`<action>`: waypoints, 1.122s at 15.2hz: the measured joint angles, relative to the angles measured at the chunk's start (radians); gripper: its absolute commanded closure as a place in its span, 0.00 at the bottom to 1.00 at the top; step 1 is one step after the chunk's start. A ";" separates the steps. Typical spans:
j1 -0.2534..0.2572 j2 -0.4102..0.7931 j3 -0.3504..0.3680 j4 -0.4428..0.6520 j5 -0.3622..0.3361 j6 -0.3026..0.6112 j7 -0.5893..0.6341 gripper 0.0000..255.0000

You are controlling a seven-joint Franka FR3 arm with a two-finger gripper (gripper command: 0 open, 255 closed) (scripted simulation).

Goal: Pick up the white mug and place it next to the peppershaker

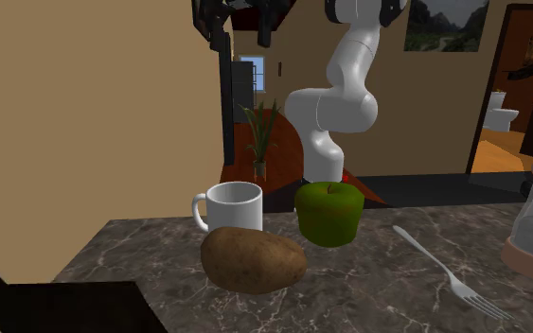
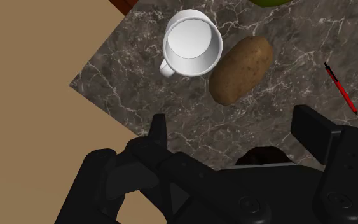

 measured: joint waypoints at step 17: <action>0.009 0.062 0.142 -0.461 0.052 0.534 0.164 0.00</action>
